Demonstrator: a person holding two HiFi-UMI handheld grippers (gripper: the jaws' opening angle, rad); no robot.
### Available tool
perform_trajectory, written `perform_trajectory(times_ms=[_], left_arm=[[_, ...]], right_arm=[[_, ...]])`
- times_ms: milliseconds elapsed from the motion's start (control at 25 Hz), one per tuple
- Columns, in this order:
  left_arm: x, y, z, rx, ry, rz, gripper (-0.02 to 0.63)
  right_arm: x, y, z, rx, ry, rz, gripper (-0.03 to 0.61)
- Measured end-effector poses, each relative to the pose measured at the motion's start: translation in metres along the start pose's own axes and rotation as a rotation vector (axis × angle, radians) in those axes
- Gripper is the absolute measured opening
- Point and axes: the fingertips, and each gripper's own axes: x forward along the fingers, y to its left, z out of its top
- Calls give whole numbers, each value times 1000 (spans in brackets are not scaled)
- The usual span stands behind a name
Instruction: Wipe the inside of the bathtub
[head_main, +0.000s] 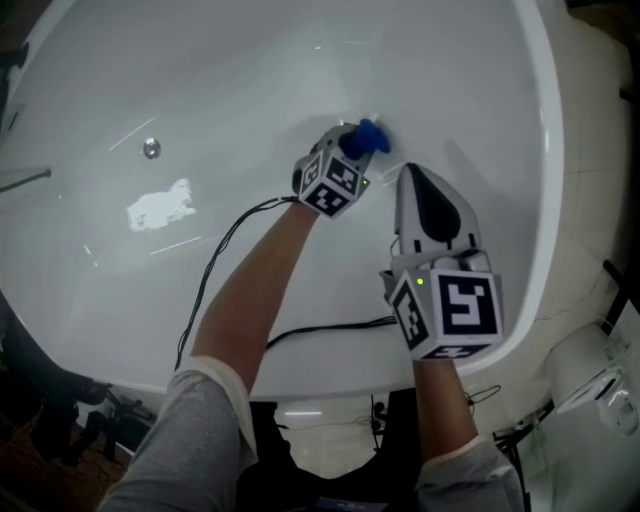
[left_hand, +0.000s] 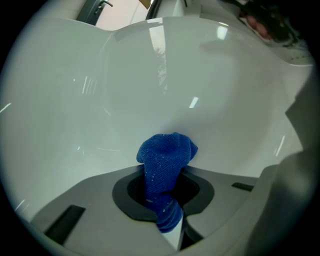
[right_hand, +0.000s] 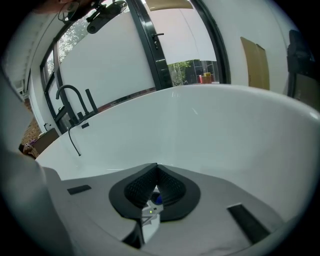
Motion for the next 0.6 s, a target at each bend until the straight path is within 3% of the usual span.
perform_trajectory(times_ms=[120, 240, 440, 600], left_arm=[[-8, -39, -10, -8, -1, -37, 69], [-10, -47, -14, -3, 8, -34, 71], [-5, 3, 22, -4, -43, 54, 71], [-7, 38, 62, 47, -75, 73, 71]], right_arm=[[-7, 3, 1, 2, -13, 2, 6], [-14, 6, 2, 9, -19, -2, 6], [-24, -3, 0, 19, -31, -13, 6], [-30, -6, 1, 21, -33, -20, 6]])
